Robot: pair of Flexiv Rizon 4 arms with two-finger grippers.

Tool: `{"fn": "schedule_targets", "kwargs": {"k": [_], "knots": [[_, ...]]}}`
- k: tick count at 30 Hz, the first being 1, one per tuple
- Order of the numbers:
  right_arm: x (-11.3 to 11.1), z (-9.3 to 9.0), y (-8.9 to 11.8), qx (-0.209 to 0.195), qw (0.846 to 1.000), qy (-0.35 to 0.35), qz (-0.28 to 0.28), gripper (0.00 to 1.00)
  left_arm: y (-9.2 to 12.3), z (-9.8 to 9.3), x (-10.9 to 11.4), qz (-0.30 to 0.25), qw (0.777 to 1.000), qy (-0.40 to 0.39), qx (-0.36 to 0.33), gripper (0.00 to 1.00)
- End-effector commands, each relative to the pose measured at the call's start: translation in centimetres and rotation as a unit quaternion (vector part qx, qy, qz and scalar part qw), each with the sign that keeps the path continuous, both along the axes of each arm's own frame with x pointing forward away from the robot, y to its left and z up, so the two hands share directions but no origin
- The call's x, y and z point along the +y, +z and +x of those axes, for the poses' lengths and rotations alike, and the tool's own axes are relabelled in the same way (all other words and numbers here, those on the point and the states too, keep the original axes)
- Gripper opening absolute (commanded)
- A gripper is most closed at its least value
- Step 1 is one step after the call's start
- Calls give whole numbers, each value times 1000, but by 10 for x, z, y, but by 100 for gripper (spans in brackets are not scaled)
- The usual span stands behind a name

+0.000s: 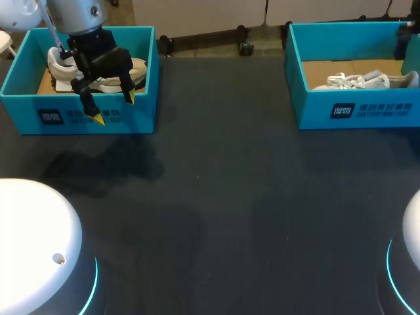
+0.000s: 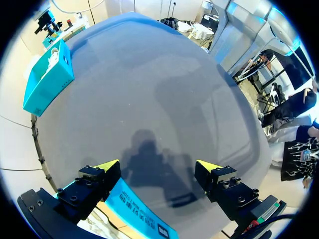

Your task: Take the shoe out of the shoebox, open the shoe tongue, remove and reinsert the insole, then place the shoe into the shoebox

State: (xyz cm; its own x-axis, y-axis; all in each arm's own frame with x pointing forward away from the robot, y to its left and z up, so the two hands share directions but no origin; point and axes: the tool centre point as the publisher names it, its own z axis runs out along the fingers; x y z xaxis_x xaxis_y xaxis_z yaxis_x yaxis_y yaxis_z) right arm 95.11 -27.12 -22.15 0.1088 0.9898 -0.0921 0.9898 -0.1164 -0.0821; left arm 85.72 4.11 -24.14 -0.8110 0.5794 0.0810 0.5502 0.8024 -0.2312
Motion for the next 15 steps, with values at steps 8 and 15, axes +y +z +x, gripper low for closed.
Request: {"fn": "schedule_targets", "kwargs": {"k": [8,15], "knots": [[10,-27,14,-15,1000,7,18,100,0,1,0,1,1000,-1,1,100],[10,-27,14,-15,1000,7,18,100,0,10,15,-5,1000,-18,3,100]]}}
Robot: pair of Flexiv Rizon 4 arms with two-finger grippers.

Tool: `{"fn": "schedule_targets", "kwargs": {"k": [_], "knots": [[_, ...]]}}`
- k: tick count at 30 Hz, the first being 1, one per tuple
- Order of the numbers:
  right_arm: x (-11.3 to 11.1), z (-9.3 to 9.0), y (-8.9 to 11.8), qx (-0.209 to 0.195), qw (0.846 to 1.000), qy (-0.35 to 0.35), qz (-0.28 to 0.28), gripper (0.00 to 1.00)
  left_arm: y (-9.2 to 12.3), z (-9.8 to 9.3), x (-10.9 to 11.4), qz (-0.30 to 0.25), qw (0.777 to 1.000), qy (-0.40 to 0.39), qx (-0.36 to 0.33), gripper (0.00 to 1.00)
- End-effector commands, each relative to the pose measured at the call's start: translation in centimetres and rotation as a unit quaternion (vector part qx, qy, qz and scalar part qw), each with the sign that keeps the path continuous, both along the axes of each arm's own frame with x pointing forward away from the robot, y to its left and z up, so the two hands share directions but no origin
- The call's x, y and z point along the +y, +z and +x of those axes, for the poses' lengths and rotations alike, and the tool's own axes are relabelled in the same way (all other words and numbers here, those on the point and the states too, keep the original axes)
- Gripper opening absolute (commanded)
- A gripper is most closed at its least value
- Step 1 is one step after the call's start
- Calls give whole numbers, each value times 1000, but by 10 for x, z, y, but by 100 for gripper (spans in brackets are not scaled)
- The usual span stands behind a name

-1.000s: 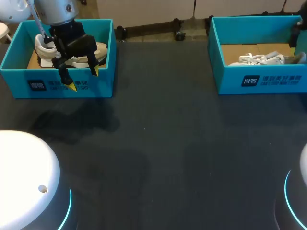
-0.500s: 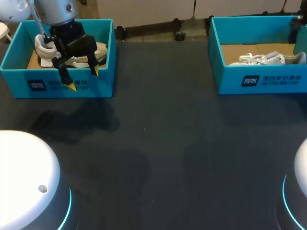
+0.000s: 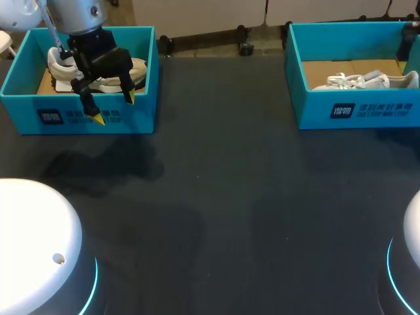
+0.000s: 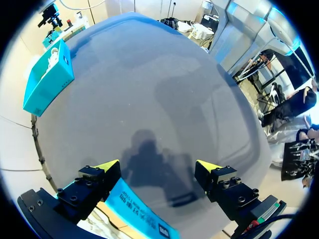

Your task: Take the shoe out of the shoebox, open the shoe tongue, remove and reinsert the insole, then place the shoe into the shoebox

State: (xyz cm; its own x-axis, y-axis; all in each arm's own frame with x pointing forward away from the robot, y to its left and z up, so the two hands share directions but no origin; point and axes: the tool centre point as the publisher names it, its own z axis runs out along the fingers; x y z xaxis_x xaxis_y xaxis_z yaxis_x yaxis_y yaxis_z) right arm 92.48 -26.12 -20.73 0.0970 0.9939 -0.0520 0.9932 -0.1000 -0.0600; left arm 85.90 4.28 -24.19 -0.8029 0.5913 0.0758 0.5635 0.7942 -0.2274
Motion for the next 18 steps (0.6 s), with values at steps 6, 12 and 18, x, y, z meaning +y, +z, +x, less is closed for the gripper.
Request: {"fn": "schedule_targets", "kwargs": {"k": [6,12,18], "knots": [[0,-1,0,-2,1000,0,-1,100,2,39,51,-21,998,-59,30,100],[0,-1,0,-2,1000,0,-1,100,9,75,104,-4,977,-215,2,100],[0,-1,0,-2,1000,0,-1,100,6,105,146,35,955,-293,-34,100]]}}
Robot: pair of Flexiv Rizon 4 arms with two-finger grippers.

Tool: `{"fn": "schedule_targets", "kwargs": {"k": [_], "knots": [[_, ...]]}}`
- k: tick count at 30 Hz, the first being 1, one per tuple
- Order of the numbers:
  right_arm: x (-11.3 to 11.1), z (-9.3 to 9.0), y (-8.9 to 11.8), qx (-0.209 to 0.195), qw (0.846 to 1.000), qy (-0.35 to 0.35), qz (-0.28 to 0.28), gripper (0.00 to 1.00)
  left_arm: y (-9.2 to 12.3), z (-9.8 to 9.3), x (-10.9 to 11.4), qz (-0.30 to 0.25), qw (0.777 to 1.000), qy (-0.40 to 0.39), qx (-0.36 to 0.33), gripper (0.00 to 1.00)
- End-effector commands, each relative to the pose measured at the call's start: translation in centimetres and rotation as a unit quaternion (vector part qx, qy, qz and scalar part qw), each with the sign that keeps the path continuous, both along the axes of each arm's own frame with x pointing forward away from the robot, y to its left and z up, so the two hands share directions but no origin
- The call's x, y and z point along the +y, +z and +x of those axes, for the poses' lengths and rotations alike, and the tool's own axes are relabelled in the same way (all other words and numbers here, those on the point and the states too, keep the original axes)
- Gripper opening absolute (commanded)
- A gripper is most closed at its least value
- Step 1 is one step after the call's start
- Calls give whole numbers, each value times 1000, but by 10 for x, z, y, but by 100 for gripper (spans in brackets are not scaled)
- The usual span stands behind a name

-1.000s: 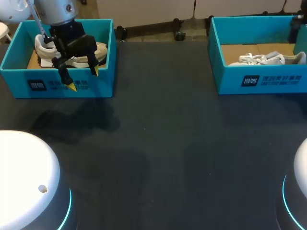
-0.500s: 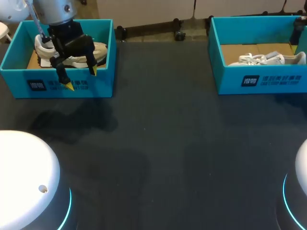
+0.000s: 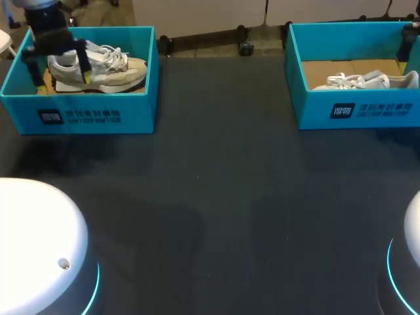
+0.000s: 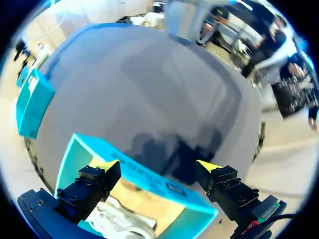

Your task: Take the shoe out of the shoebox, open the shoe tongue, remove and reinsert the insole, then place the shoe into the shoebox

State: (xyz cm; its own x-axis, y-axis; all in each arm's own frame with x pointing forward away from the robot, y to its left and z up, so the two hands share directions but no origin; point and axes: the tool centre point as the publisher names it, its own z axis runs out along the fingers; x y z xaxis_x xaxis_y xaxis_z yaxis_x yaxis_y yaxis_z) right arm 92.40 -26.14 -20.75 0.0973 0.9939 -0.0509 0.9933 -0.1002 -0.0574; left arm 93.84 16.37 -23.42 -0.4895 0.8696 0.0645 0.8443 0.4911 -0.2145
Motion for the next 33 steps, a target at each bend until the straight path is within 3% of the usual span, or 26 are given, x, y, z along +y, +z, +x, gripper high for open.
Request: {"fn": "schedule_targets", "kwargs": {"k": [1,7,23,28,29,33], "knots": [[0,0,0,0,1000,0,-1,100,-1,28,32,27,993,-103,-45,100],[0,0,0,0,1000,0,-1,100,12,67,72,53,986,-107,-118,100],[0,0,0,0,1000,0,-1,100,12,67,72,53,986,-107,-118,100],[0,0,0,0,1000,0,-1,100,-2,96,78,57,980,-129,-138,100],[0,0,0,0,1000,0,-1,100,-9,112,83,67,980,-139,-125,100],[0,0,0,0,1000,0,-1,100,-13,145,98,49,981,-150,-117,100]]}}
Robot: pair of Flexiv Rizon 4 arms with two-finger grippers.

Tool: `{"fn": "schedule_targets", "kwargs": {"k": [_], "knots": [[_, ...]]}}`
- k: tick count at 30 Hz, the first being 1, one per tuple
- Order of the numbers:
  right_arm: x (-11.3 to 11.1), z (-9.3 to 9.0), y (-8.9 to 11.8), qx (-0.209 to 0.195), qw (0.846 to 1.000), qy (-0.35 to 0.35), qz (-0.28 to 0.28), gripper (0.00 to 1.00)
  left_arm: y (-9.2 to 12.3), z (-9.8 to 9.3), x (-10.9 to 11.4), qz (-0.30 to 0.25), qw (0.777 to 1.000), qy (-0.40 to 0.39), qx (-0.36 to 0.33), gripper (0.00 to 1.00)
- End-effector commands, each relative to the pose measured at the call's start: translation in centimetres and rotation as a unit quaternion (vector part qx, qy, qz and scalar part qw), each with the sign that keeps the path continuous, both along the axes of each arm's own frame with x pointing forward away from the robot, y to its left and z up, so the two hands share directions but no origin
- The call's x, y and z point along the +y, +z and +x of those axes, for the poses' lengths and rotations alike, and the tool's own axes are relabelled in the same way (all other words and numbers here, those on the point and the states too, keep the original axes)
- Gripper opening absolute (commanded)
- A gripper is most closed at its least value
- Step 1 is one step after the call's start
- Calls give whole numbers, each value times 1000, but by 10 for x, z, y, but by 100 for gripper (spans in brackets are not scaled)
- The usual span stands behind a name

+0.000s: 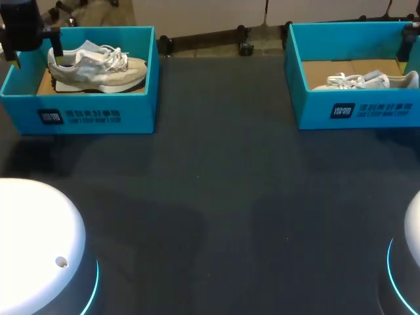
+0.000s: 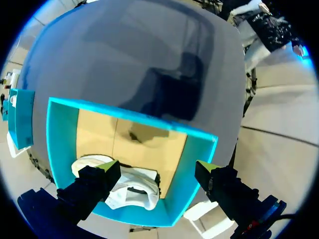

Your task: Take the shoe out of the shoebox, open the shoe tongue, remove and reinsert the insole, then place the shoe into the shoebox

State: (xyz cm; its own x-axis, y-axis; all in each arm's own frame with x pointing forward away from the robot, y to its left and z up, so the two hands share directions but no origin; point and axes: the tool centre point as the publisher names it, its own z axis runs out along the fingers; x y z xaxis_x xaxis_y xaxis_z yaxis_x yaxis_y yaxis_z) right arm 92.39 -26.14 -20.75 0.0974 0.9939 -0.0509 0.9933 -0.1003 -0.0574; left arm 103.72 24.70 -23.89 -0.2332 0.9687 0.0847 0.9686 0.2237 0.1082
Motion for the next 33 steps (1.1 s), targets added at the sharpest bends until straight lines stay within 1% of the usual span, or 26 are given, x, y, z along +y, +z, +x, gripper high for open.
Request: {"fn": "schedule_targets", "kwargs": {"k": [1,2,4,7,8,10,11,23,25,26,28,31,33], "knots": [[0,0,0,0,1000,0,-1,100,-9,51,17,-15,999,-8,40,100],[0,0,0,0,1000,0,-1,100,-10,62,20,-8,999,-9,37,100],[0,0,0,0,1000,0,-1,100,-10,72,25,-4,999,-16,28,100],[0,0,0,0,1000,0,-1,100,-8,91,36,-10,999,-20,30,100],[0,0,0,0,1000,0,-1,100,-7,95,38,-15,999,-30,34,100],[0,0,0,0,1000,0,-1,100,-8,108,42,-1,999,-39,31,100],[0,0,0,0,1000,0,-1,100,-7,117,45,3,998,-57,36,100],[0,0,0,0,1000,0,-1,100,-7,117,45,3,998,-57,36,100],[0,0,0,0,1000,0,-1,100,-17,122,44,13,997,-66,26,100],[0,0,0,0,1000,0,-1,100,-21,124,44,3,997,-77,32,100],[0,0,0,0,1000,0,-1,100,-28,128,43,12,996,-78,30,100],[0,0,0,0,1000,0,-1,100,-34,133,43,11,996,-87,29,100],[0,0,0,0,1000,0,-1,100,-41,137,42,11,995,-91,29,100]]}}
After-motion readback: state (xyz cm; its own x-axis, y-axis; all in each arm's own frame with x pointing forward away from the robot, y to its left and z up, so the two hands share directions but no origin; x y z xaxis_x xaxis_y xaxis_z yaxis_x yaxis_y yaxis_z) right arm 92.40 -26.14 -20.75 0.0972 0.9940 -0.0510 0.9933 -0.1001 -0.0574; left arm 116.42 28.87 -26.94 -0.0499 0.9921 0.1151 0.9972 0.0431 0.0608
